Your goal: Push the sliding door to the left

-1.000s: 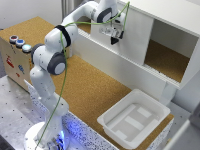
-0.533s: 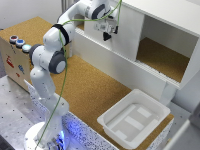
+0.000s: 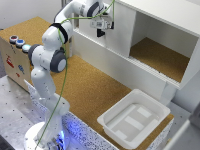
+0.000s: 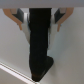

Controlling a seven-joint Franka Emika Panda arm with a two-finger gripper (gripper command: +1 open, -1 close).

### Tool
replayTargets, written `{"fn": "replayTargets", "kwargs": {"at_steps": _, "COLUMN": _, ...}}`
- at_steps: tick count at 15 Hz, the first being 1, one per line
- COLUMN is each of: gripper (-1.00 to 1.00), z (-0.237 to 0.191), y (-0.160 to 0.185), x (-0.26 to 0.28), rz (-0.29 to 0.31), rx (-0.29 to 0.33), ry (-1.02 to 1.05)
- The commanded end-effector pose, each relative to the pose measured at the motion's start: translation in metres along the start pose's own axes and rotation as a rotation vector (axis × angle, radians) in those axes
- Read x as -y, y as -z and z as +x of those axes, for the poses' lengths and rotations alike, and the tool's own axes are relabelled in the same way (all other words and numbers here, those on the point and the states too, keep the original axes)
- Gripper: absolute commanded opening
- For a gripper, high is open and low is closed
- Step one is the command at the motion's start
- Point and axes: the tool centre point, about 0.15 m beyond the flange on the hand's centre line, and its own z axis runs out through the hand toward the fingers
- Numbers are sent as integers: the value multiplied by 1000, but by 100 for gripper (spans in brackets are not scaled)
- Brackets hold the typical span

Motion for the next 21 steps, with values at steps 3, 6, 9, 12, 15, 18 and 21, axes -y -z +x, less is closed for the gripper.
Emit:
{"fn": "replayTargets", "kwargs": {"at_steps": 3, "gripper": 100, "z": 6, "y": -9, "x": 27, "rz": 4, "rx": -24, "ry": 107}}
{"fn": "replayTargets", "kwargs": {"at_steps": 6, "gripper": 100, "z": -14, "y": -1, "x": 15, "rz": -68, "rx": -29, "ry": 9}}
{"fn": "replayTargets", "kwargs": {"at_steps": 9, "gripper": 100, "z": -37, "y": 9, "x": 2, "rz": -105, "rx": -28, "ry": -68}}
{"fn": "replayTargets", "kwargs": {"at_steps": 12, "gripper": 100, "z": -56, "y": 16, "x": -4, "rz": -81, "rx": -12, "ry": -112}}
{"fn": "replayTargets", "kwargs": {"at_steps": 15, "gripper": 100, "z": -73, "y": 10, "x": -7, "rz": -17, "rx": 30, "ry": -140}}
{"fn": "replayTargets", "kwargs": {"at_steps": 18, "gripper": 100, "z": -97, "y": -12, "x": -15, "rz": 60, "rx": 123, "ry": -165}}
{"fn": "replayTargets", "kwargs": {"at_steps": 21, "gripper": 100, "z": -111, "y": -25, "x": -19, "rz": 118, "rx": 194, "ry": -158}}
